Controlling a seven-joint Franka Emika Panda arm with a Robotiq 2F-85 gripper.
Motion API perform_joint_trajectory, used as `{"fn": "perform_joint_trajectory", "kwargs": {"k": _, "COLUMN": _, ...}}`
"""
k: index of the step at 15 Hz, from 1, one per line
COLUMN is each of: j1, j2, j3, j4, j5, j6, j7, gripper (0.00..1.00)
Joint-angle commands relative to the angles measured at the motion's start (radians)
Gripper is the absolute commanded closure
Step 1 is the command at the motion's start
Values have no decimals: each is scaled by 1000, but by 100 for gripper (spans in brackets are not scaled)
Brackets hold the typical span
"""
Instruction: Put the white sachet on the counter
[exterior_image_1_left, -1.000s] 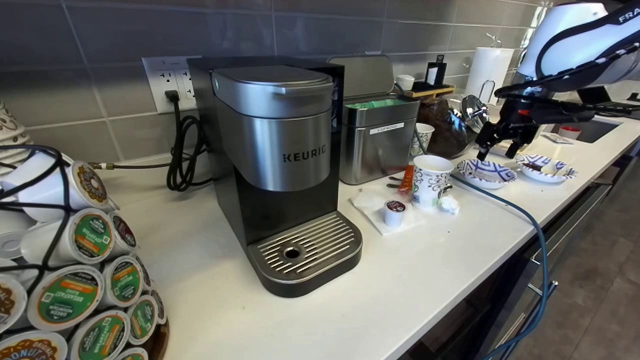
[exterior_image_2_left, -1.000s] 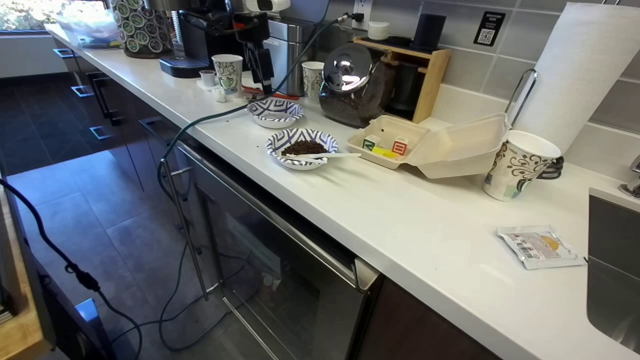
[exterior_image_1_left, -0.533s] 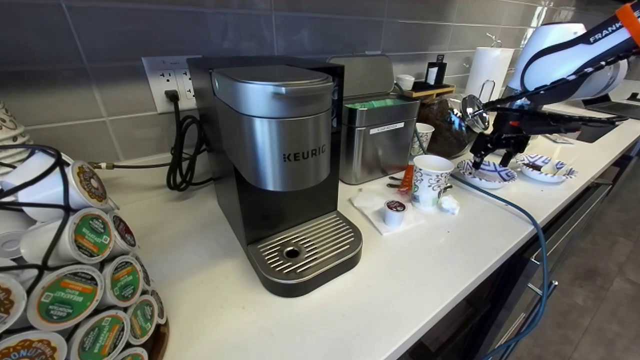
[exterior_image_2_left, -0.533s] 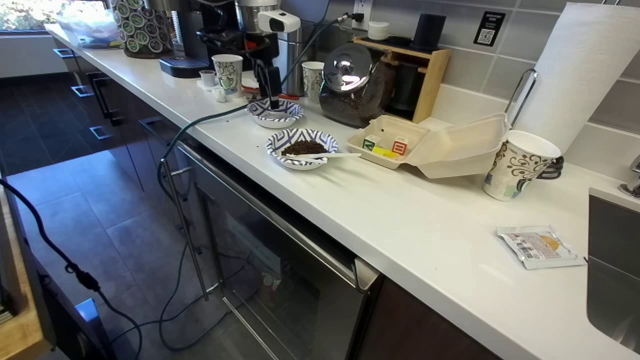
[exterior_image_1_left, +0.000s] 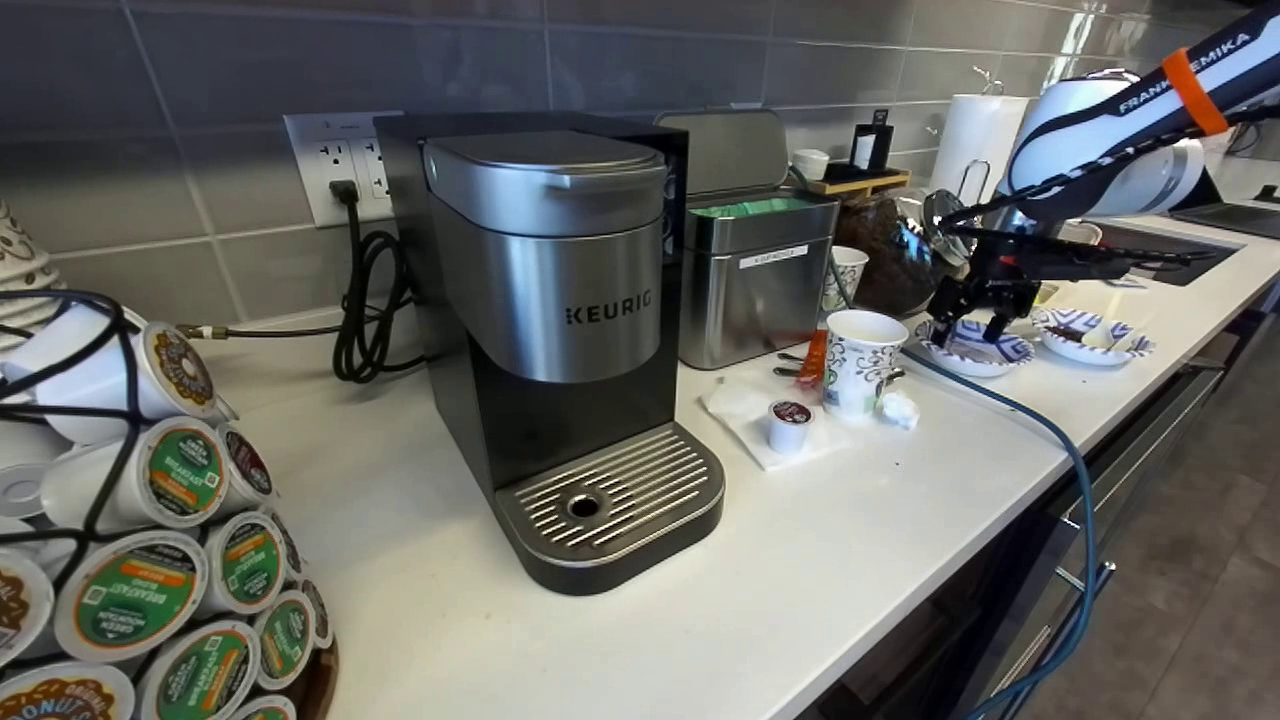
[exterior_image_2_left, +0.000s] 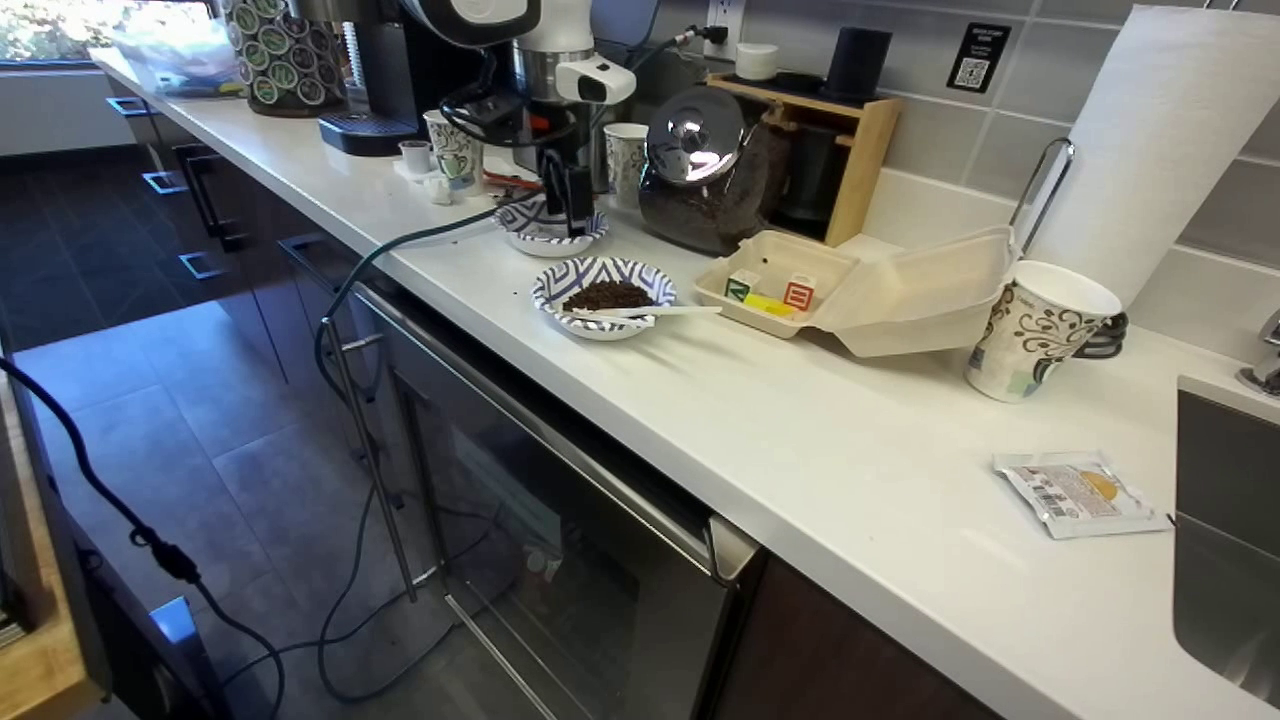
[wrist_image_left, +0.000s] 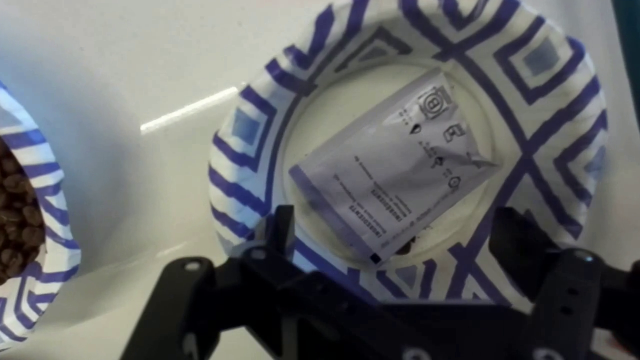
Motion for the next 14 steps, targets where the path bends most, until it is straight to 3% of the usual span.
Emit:
{"fn": "perform_joint_trajectory", "kwargs": {"k": 1, "j1": -11, "j2": 45, "j3": 12, "j4": 52, "j5": 7, "j6": -46, "j7": -12, "gripper": 0}}
{"fn": "perform_joint_trajectory", "kwargs": {"k": 4, "j1": -8, "j2": 56, "j3": 15, "j4": 55, "j5": 2, "j6": -51, "j7": -14, "gripper": 9}}
{"fn": "perform_joint_trajectory", "kwargs": {"k": 5, "j1": -7, "j2": 60, "j3": 15, "j4": 56, "j5": 1, "j6": -54, "j7": -13, "gripper": 30}}
{"fn": "perform_joint_trajectory", "kwargs": {"k": 7, "j1": -6, "j2": 63, "j3": 15, "j4": 63, "j5": 0, "j6": -64, "j7": -10, "gripper": 34}}
{"fn": "perform_joint_trajectory", "kwargs": {"k": 14, "j1": -6, "j2": 46, "j3": 17, "j4": 73, "j5": 2, "j6": -65, "j7": -13, "gripper": 88}}
